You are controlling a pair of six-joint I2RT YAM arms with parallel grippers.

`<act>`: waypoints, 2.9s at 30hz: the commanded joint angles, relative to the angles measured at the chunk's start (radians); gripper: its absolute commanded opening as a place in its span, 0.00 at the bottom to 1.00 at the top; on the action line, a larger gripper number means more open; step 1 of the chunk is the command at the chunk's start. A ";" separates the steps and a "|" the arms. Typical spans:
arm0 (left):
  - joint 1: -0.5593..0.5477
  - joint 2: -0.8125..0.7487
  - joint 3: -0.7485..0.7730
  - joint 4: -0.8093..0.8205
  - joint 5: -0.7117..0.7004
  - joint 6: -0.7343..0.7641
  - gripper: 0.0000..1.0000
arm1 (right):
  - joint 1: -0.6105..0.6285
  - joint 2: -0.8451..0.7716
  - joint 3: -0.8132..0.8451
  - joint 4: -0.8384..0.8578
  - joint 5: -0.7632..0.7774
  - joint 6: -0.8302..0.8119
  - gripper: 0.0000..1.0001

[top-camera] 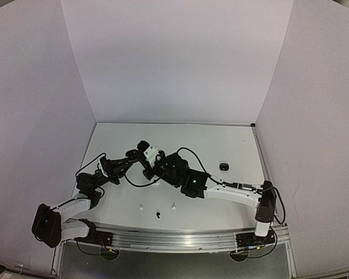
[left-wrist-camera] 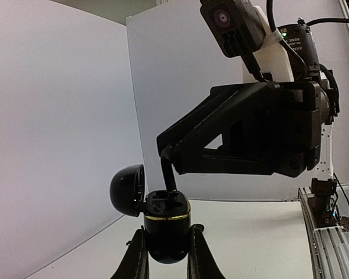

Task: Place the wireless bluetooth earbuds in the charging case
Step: Insert the right earbud into the right side groove of the charging case.

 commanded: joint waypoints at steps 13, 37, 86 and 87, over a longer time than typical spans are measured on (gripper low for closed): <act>0.005 -0.020 0.031 0.008 0.006 -0.016 0.00 | -0.013 0.054 0.050 0.010 -0.002 0.007 0.00; 0.005 -0.036 0.022 0.007 -0.010 -0.018 0.00 | -0.011 0.091 0.058 0.059 0.052 -0.119 0.00; 0.005 -0.045 0.029 -0.065 -0.077 -0.014 0.00 | -0.005 0.105 0.174 -0.046 -0.040 -0.018 0.43; 0.005 -0.046 0.030 -0.072 -0.081 -0.015 0.00 | -0.005 0.099 0.177 -0.046 -0.049 -0.005 0.44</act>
